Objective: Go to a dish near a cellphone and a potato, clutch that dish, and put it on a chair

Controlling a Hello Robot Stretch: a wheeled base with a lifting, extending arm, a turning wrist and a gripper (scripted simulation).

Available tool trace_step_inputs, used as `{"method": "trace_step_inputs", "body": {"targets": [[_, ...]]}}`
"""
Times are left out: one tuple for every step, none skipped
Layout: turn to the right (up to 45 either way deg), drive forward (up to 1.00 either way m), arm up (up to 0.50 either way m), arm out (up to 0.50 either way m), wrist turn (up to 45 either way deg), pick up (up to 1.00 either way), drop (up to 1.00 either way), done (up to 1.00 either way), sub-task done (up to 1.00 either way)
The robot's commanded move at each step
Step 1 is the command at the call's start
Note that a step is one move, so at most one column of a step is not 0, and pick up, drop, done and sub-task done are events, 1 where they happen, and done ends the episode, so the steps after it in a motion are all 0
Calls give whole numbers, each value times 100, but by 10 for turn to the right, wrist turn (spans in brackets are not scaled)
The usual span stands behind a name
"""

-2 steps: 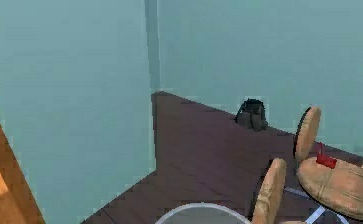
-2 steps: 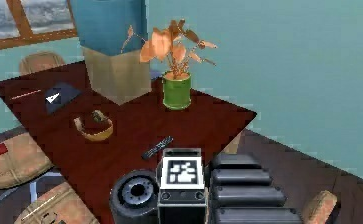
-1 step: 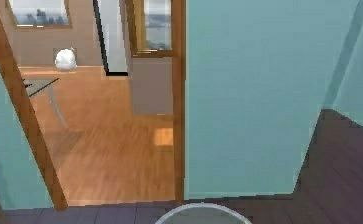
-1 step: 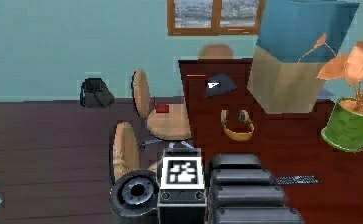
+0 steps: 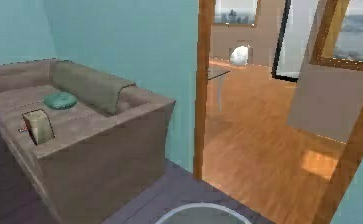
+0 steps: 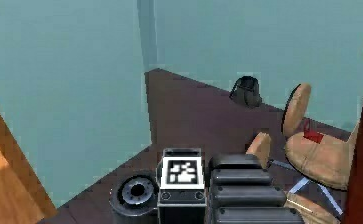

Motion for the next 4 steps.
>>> {"method": "trace_step_inputs", "body": {"targets": [[-450, 0, 0, 0, 0, 0, 0, 0, 0], [-390, 0, 0, 0, 0, 0, 0, 0, 0], [0, 25, 0, 0, 0, 0, 0, 0, 0], [-210, 0, 0, 0, 0, 0, 0, 0, 0]]}}
